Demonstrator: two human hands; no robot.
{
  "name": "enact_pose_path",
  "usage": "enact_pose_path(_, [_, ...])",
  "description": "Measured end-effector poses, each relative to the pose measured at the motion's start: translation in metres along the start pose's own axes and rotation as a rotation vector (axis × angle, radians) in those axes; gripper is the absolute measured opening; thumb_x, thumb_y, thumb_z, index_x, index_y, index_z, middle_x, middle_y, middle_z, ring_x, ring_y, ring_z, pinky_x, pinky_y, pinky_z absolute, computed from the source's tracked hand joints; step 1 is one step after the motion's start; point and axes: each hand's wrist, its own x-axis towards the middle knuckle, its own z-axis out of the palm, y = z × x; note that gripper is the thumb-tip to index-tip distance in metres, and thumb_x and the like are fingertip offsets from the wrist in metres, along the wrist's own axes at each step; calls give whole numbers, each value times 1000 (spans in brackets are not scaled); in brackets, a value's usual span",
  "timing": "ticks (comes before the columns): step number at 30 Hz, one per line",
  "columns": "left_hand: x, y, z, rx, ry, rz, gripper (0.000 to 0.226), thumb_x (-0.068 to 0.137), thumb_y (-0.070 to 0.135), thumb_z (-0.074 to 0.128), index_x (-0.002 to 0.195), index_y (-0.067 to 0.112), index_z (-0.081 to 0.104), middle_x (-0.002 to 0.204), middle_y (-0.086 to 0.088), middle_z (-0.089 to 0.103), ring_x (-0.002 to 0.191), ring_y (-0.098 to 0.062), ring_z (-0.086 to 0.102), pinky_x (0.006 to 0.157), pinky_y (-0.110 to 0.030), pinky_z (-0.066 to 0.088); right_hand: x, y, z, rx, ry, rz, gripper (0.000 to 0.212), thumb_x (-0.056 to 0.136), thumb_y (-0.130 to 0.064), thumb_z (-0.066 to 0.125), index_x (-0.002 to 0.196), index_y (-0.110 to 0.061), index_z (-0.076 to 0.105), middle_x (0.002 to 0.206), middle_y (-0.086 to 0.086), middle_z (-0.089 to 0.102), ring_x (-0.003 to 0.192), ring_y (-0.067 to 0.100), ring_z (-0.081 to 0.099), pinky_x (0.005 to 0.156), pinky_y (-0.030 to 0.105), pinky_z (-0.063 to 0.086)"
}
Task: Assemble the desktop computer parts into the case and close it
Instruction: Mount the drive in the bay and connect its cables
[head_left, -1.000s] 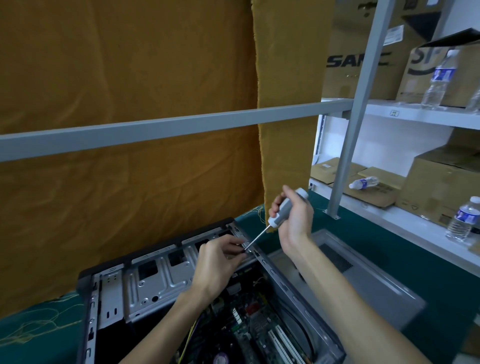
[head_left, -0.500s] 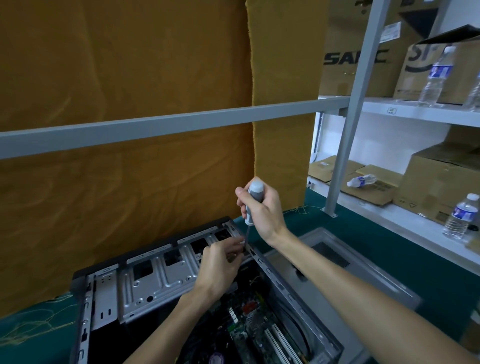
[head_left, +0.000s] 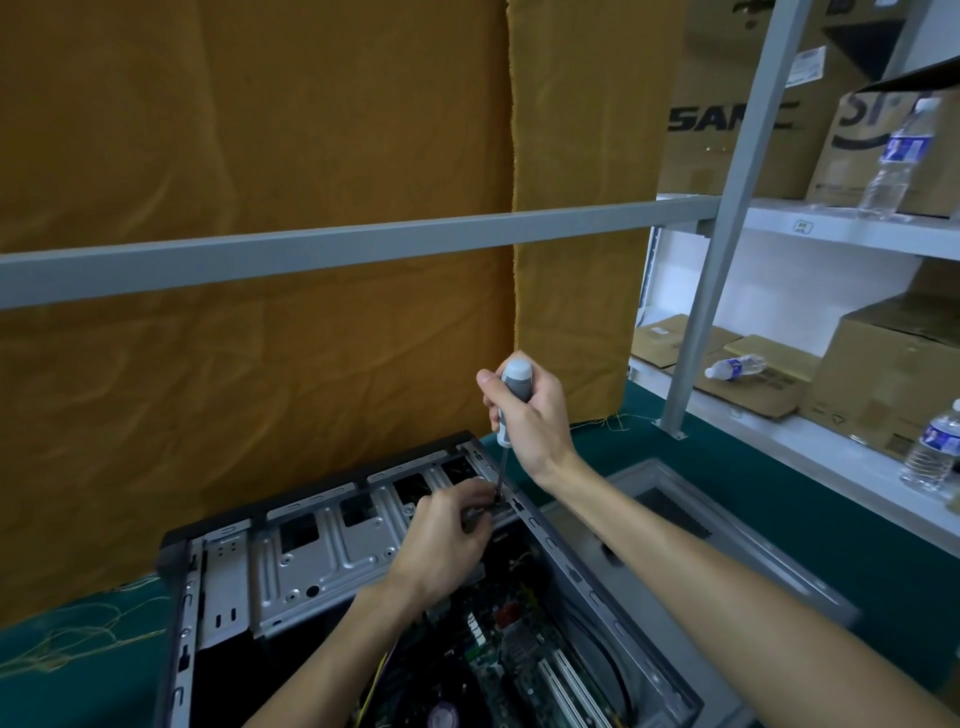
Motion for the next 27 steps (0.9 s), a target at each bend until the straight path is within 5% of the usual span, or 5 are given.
enact_pose_path(10, [0, -3, 2, 27, -6, 36, 38, 97, 11, 58, 134, 18, 65, 125, 9, 70, 112, 6, 60, 88, 4, 38, -3, 1, 6, -63, -2, -67, 38, 94, -27, 67, 76, -4, 44, 70, 30, 42, 62, 44, 42, 61, 52, 43])
enact_pose_path(17, [-1, -2, 2, 53, -11, 43, 36, 99, 15, 57, 134, 19, 65, 126, 10, 70, 117, 1, 61, 89, 5, 35, -5, -2, 5, -72, -10, -21, 35, 94, -29, 66, 79, -3, 46, 71, 28, 43, 64, 29, 43, 64, 47, 43])
enact_pose_path(21, [-1, -2, 1, 60, -21, 47, 36, 97, 19, 59, 133, 20, 64, 126, 9, 70, 115, -1, 62, 88, 4, 36, -5, -6, 0, -39, -104, 53, 24, 94, -36, 60, 90, -13, 53, 77, 7, 52, 68, 21, 50, 66, 39, 45])
enact_pose_path(24, [-3, -3, 2, 84, -34, 67, 45, 92, 26, 70, 135, 22, 61, 127, 8, 68, 113, -2, 62, 92, -2, 41, 5, -14, -16, -254, -180, -57, 18, 100, -26, 60, 116, -29, 53, 76, 0, 62, 67, 16, 64, 67, 34, 57])
enact_pose_path(27, [-2, -5, 2, 119, -35, 82, 56, 87, 35, 77, 138, 24, 58, 131, 9, 64, 120, -6, 58, 101, -19, 47, 17, -29, -29, -816, -258, -227, 28, 101, -36, 61, 127, -35, 52, 75, -5, 65, 64, 15, 66, 61, 36, 57])
